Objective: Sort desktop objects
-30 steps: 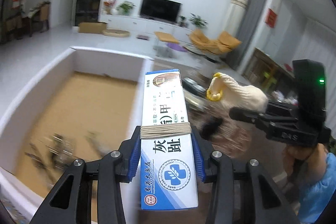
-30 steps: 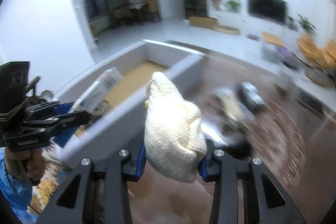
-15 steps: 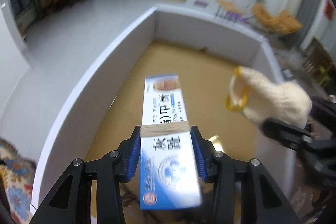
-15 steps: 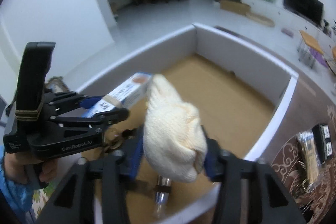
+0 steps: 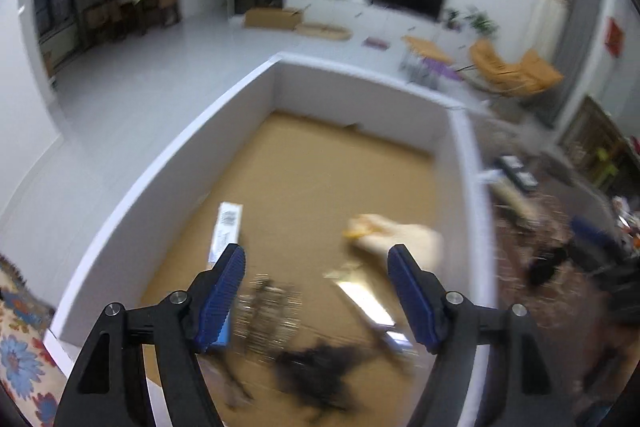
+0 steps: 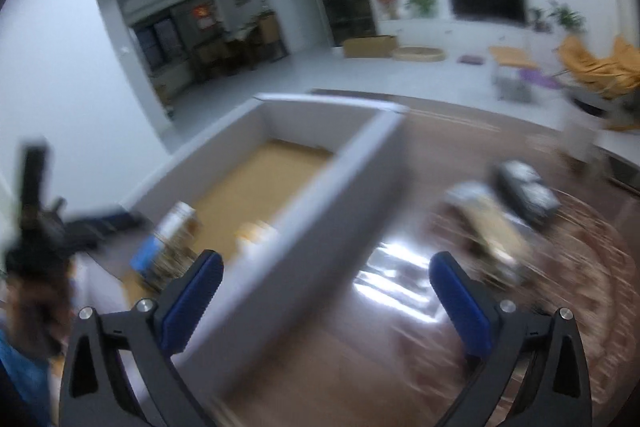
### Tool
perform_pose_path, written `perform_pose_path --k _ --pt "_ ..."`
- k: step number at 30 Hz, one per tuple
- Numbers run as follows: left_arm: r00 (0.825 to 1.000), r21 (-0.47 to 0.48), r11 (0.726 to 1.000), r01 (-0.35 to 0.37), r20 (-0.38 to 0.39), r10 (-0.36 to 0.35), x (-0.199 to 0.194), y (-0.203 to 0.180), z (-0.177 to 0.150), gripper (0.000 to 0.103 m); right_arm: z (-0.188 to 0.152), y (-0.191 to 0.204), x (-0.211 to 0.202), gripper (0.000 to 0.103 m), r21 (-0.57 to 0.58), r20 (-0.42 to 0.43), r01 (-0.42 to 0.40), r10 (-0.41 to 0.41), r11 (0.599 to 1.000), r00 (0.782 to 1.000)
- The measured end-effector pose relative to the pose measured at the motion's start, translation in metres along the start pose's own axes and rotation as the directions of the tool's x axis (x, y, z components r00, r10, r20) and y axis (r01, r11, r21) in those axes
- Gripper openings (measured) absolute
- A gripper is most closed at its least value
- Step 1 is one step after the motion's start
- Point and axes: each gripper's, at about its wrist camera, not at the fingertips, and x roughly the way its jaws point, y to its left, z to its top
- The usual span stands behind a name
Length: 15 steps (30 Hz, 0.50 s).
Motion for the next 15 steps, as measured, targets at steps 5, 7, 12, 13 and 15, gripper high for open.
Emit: perform_pose_path --k 5,7,12,13,15 --pt "0.989 0.113 0.988 0.108 0.090 -0.118 -0.049 -0.073 -0.021 0.095 -0.080 -0.076 -0.038 0.103 -0.020 -0.077 0.186 -0.187 0.982 0.979" --pt "0.981 0.162 0.975 0.153 0.095 -0.170 -0.060 -0.106 -0.034 0.099 -0.110 -0.106 -0.053 0.103 -0.015 -0.110 0.243 -0.243 0.970 0.964" --pt "0.967 0.219 0.942 0.256 -0.039 -0.254 -0.034 -0.179 -0.074 0.101 -0.151 -0.162 -0.083 0.103 0.018 -0.160 0.351 -0.344 0.936 0.925" --pt "0.967 0.221 0.941 0.256 -0.066 -0.248 -0.023 -0.188 -0.081 0.101 -0.156 -0.169 -0.087 0.103 0.027 -0.171 0.359 -0.350 0.933 0.921" --pt "0.962 0.221 0.938 0.266 -0.119 -0.245 -0.002 -0.207 -0.101 0.101 -0.164 -0.184 -0.090 0.103 0.055 -0.193 0.368 -0.352 0.928 0.916"
